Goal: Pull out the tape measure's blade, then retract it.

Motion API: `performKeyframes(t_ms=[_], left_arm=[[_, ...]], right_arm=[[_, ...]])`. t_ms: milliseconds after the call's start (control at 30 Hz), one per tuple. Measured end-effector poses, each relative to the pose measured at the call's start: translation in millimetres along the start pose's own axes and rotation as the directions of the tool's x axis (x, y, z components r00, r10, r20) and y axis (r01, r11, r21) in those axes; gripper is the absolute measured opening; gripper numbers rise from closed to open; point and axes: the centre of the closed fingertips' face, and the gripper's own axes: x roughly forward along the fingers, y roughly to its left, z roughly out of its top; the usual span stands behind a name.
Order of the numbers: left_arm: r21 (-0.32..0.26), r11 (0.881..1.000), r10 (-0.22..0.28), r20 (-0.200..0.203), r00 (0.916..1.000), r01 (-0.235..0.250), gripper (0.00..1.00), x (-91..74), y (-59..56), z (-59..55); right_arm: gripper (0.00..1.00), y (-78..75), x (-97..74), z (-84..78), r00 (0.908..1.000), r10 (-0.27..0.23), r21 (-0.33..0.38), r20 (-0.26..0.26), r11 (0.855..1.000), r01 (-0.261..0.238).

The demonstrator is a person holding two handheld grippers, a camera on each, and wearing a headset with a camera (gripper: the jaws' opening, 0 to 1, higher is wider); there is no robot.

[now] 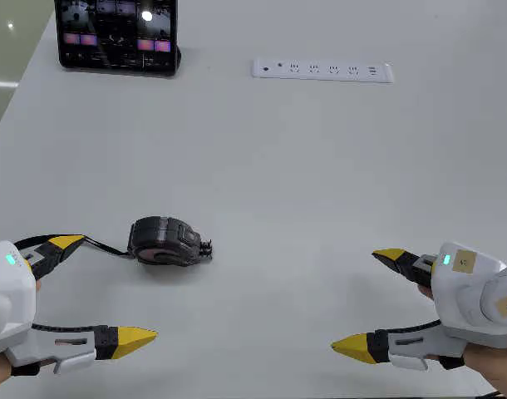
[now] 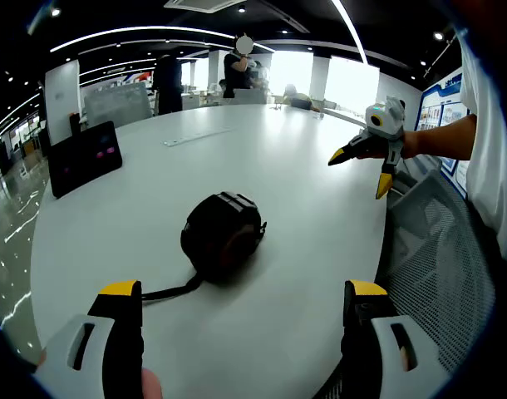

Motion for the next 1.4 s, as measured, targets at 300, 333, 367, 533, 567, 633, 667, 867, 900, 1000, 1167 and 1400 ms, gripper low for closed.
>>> performKeyframes(t_ms=[300, 333, 367, 533, 567, 633, 667, 867, 900, 1000, 1167, 1400], left_arm=[[-0.001, 1.0, -0.001, -0.002, 1.0, 0.001, 0.99, 1.1, 1.2, 0.8], [0.0, 1.0, -0.002, -0.003, 1.0, 0.002, 0.99, 1.3, 1.2, 0.7], [0.002, 1.0, -0.001, -0.005, 1.0, 0.001, 0.99, 1.4, 1.3, 0.4], [0.003, 1.0, -0.002, -0.002, 1.0, 0.002, 0.99, 2.2, 1.2, 0.8], [0.004, 1.0, -0.002, 0.0, 1.0, 0.002, 0.99, 2.3, 1.2, 1.2], [0.011, 1.0, 0.0, 0.007, 1.0, 0.0, 0.99, 2.4, 1.1, 2.1], [0.013, 1.0, 0.001, 0.015, 0.9999, -0.001, 0.99, 2.3, 0.9, 2.8], [0.008, 1.0, -0.001, 0.019, 0.9998, 0.001, 0.99, 2.0, -0.3, 2.4], [0.008, 1.0, -0.001, 0.022, 0.9998, 0.001, 0.99, 1.9, -0.3, 2.7], [0.005, 1.0, -0.005, 0.018, 0.9998, 0.005, 0.99, 2.2, -0.5, 2.1], [0.0, 1.0, -0.008, 0.012, 0.9999, 0.008, 0.99, 2.3, -0.5, 1.2], [0.0, 1.0, -0.011, 0.007, 0.9999, 0.011, 0.99, 2.9, -1.0, 0.0]], right_arm=[[0.89, -3.3, 1.1, 1.4, 1.0, -0.004, -0.012, 0.003, 1.0, 0.004], [0.89, -3.2, 1.2, 1.3, 1.0, -0.003, -0.012, 0.003, 1.0, 0.003], [0.89, -3.2, 1.2, 1.4, 1.0, -0.004, -0.011, 0.003, 1.0, 0.004], [0.9, -5.0, 1.1, 2.3, 0.9999, -0.014, -0.016, 0.006, 1.0, 0.015], [0.9, -5.2, 1.0, 2.3, 0.9999, -0.015, -0.016, 0.006, 1.0, 0.015], [0.89, -5.4, 1.0, 2.3, 0.9998, -0.016, -0.015, 0.009, 1.0, 0.016], [0.88, -5.1, 0.8, 1.9, 0.9999, -0.013, -0.018, 0.011, 1.0, 0.013], [0.83, -3.1, 0.5, 3.3, 0.9997, -0.002, -0.014, 0.023, 1.0, 0.003], [0.83, -2.9, 0.5, 3.3, 0.9997, 0.0, -0.014, 0.023, 1.0, 0.001], [0.83, -3.0, 0.7, 2.2, 0.9998, 0.001, -0.014, 0.021, 1.0, -0.001], [0.84, -4.4, 0.5, 2.3, 0.9998, -0.005, -0.007, 0.021, 1.0, 0.005], [0.85, -4.5, 0.4, 0.9, 0.9999, -0.005, -0.004, 0.015, 1.0, 0.005]])
